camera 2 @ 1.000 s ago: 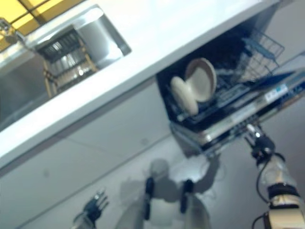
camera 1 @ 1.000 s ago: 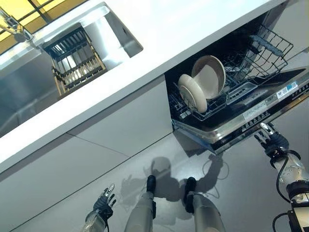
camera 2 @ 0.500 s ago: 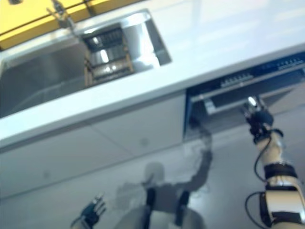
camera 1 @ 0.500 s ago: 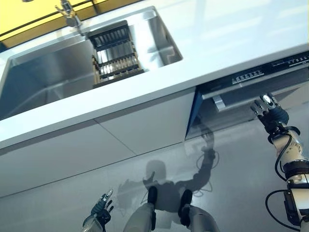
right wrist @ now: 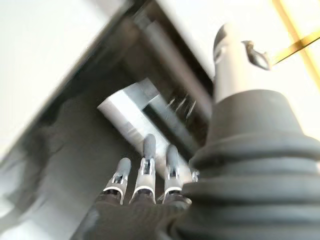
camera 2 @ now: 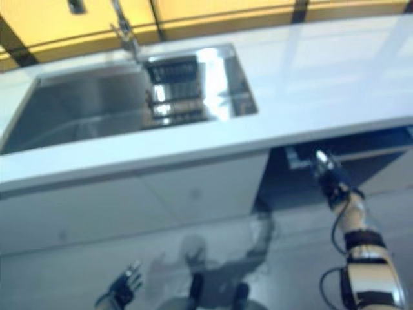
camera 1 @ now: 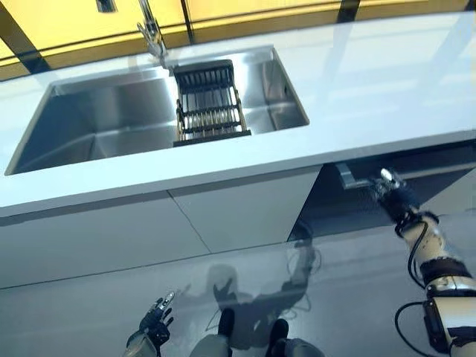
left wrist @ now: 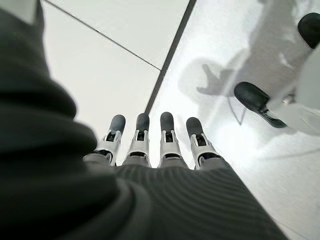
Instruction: Take plates into dishwasher
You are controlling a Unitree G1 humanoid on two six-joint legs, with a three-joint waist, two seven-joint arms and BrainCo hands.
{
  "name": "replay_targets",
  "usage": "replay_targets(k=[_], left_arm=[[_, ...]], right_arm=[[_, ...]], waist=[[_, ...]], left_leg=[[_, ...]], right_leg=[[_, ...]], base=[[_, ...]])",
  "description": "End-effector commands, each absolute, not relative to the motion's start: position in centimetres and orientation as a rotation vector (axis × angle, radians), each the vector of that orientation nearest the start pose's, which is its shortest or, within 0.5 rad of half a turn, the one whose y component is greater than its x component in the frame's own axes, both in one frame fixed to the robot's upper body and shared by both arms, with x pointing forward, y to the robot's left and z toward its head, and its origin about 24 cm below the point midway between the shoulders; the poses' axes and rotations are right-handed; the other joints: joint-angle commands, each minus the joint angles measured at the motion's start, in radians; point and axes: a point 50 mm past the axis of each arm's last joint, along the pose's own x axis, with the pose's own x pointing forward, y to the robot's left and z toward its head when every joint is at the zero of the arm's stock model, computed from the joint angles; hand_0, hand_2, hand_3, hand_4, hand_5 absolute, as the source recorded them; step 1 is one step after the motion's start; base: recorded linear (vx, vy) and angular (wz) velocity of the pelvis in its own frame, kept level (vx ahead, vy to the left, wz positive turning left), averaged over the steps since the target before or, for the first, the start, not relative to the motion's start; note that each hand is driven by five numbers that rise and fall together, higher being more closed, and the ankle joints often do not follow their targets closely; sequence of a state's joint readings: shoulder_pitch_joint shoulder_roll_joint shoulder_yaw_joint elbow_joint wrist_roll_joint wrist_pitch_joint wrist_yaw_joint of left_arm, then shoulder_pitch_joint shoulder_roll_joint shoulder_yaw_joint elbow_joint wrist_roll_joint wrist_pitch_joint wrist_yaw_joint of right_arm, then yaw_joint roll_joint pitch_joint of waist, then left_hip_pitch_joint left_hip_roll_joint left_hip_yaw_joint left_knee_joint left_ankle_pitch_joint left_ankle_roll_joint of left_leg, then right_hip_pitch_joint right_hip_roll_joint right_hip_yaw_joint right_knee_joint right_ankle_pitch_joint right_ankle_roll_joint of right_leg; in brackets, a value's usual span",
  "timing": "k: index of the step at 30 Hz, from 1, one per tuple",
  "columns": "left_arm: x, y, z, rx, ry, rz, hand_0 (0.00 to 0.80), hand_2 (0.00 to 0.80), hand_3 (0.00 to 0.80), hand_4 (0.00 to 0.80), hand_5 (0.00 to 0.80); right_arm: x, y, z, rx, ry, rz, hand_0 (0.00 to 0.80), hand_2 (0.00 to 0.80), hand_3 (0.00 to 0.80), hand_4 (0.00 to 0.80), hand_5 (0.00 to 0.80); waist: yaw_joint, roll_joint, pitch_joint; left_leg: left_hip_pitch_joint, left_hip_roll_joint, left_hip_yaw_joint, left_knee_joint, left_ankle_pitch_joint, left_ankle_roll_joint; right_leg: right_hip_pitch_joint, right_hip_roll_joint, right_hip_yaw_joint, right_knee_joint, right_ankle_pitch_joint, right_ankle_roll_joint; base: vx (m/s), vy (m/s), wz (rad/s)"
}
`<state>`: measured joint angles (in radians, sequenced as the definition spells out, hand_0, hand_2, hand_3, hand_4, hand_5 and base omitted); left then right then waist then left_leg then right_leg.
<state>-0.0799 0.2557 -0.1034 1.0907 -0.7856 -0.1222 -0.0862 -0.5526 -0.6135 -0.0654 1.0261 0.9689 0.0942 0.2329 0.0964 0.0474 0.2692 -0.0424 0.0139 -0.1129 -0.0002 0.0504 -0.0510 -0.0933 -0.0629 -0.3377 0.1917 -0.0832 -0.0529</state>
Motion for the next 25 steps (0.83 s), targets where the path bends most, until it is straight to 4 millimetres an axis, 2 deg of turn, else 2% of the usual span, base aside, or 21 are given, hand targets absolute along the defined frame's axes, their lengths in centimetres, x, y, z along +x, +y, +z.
replay_targets(k=[1,4,7,11,16,25], left_arm=[[15.0,24.6,-13.5,-0.238,0.855,0.334,0.0,0.0,0.0,0.0,0.0],[14.2,24.5,-14.0,-0.167,0.908,0.315,0.0,0.0,0.0,0.0,0.0],[13.2,24.4,-14.5,-0.116,0.963,0.302,0.0,0.0,0.0,0.0,0.0],[11.8,23.9,-15.2,-0.087,1.025,0.29,0.0,0.0,0.0,0.0,0.0],[10.3,22.9,-16.0,-0.079,1.108,0.269,0.0,0.0,0.0,0.0,0.0],[8.3,20.4,-17.0,-0.078,1.228,0.216,0.0,0.0,0.0,0.0,0.0]], right_arm=[[29.0,-30.9,-1.0,0.518,0.386,-0.277,0.0,0.0,0.0,0.0,0.0],[26.5,-29.5,-4.5,0.548,0.492,-0.288,0.0,0.0,0.0,0.0,0.0],[23.3,-27.9,-8.0,0.58,0.583,-0.294,0.0,0.0,0.0,0.0,0.0],[20.2,-25.6,-10.9,0.605,0.689,-0.296,0.0,0.0,0.0,0.0,0.0],[17.3,-22.4,-13.3,0.643,0.795,-0.27,0.0,0.0,0.0,0.0,0.0],[13.9,-19.0,-15.3,0.697,0.947,-0.228,0.0,0.0,0.0,0.0,0.0]], waist=[[0.007,-0.048,-0.073],[0.002,-0.05,-0.109],[-0.004,-0.05,-0.15],[-0.009,-0.05,-0.186],[-0.014,-0.053,-0.222],[-0.028,-0.051,-0.251]], left_leg=[[0.03,-0.019,0.019,-0.087,0.029,0.04],[0.034,-0.022,0.023,-0.087,0.021,0.043],[0.037,-0.023,0.03,-0.087,0.016,0.047],[0.05,-0.019,0.049,-0.087,0.003,0.053],[0.074,-0.022,0.061,-0.087,-0.015,0.063],[0.1,-0.024,0.079,-0.087,-0.035,0.078]], right_leg=[[0.156,0.008,0.083,-0.221,0.07,0.026],[0.176,0.01,0.091,-0.264,0.094,0.037],[0.175,0.007,0.102,-0.279,0.105,0.05],[0.173,0.001,0.113,-0.279,0.104,0.059],[0.192,-0.003,0.113,-0.279,0.095,0.061],[0.209,-0.01,0.123,-0.279,0.095,0.072]], base=[[0.113,0.11,0.01],[0.067,0.099,0.0],[0.036,0.113,0.05],[0.014,0.103,-0.01],[0.016,0.073,-0.04],[0.023,0.058,-0.03]])
